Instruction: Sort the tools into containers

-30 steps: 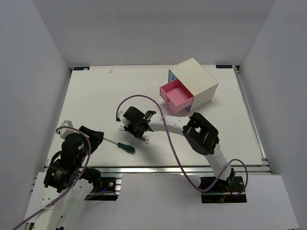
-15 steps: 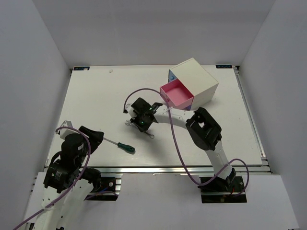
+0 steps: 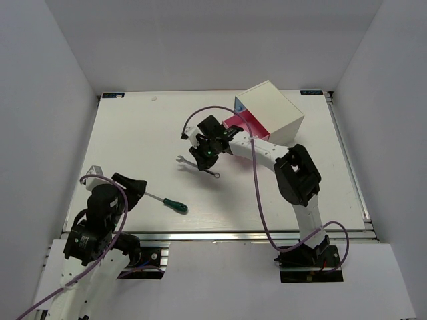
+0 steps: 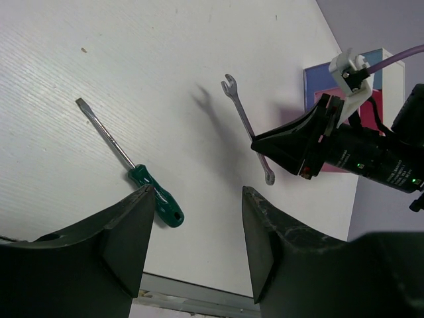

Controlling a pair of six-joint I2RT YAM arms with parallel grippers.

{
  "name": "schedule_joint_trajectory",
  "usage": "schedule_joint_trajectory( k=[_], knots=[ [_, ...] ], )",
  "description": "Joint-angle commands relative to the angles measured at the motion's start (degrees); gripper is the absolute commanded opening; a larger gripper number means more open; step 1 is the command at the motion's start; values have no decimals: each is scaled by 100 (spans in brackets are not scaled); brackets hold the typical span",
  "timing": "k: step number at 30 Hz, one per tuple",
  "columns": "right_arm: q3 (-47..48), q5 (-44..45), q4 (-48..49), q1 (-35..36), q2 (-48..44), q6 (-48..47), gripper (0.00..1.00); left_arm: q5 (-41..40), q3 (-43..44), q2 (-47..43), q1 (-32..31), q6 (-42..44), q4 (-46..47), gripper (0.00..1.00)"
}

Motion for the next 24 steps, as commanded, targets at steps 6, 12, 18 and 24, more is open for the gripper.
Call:
schedule_joint_trajectory(
  k=[6,12,18,24],
  knots=[
    [287,-666,59,-223,-708,-139,0,184,-113,217,24,15,447,65],
    [436,-1245,209,-311,-1244,-446,0,263,-175,428,24,85,710,65],
    [656,-1686,332,-451,-1570,-535,0,334,-228,648,24,182,1000,65],
    [744,-1747,569,-820,-1728,-684,0,413,-315,736,24,208,1194,65]
  ],
)
